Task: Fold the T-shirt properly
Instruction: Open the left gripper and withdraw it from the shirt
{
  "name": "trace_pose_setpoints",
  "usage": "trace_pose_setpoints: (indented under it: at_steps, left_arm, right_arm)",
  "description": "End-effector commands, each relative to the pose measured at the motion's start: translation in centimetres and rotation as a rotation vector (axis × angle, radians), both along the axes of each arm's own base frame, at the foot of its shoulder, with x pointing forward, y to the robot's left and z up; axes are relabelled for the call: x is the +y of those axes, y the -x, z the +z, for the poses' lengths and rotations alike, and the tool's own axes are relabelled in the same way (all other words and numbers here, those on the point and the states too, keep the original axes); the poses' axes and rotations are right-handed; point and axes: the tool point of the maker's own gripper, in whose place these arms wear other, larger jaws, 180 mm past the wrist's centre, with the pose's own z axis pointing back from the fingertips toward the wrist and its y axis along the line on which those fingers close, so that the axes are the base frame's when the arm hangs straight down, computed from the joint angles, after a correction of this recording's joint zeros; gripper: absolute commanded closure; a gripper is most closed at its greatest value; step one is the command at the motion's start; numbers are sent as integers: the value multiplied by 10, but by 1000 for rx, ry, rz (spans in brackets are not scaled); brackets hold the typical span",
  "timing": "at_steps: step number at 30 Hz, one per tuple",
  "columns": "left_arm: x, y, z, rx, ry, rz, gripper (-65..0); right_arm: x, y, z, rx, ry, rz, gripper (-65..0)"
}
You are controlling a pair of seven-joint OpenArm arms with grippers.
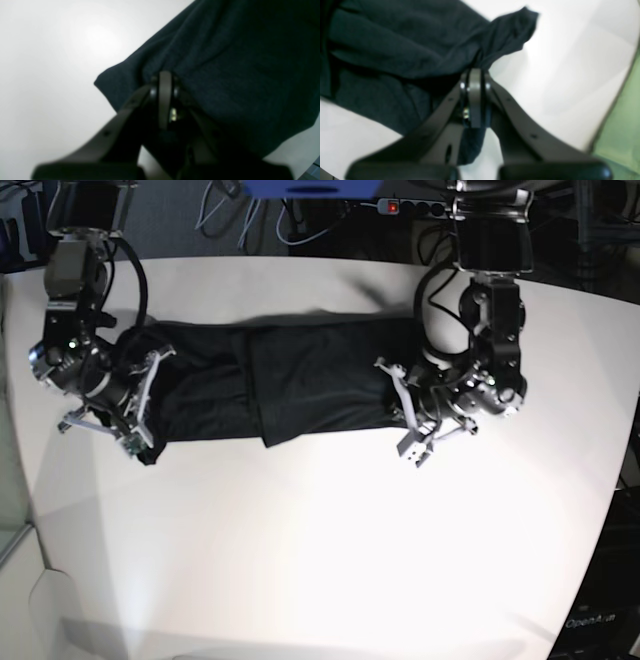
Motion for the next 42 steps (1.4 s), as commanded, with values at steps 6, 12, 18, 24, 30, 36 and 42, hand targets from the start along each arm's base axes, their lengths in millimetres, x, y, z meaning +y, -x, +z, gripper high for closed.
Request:
trace_pose_setpoints:
  at_steps: [6, 12, 18, 24, 30, 36, 42]
  left_arm:
    - [-2, -24, 23, -73, 16, 3, 0]
    - [13, -44, 41, -118, 40, 72, 0]
    - [46, -52, 50, -114, 34, 179, 0]
    - [120, -36, 43, -90, -52, 303, 0]
    - [168, 9, 18, -13, -122, 378, 0]
    - [181, 34, 4, 36, -140, 404, 0]
    - [179, 37, -1, 50, -139, 405, 0]
  right_arm:
    - [6, -9, 30, -85, 7, 6, -6]
    - [21, -2, 27, -84, -29, 8, -6]
    - [35, 1, 22, -71, -49, 32, -6]
    - [51, 1, 20, -70, -81, 53, -6]
    - [50, 1, 19, -67, -80, 45, -10]
    - [29, 5, 14, -43, 20, 25, -64]
    - [24, 17, 3, -6, 51, 15, -160]
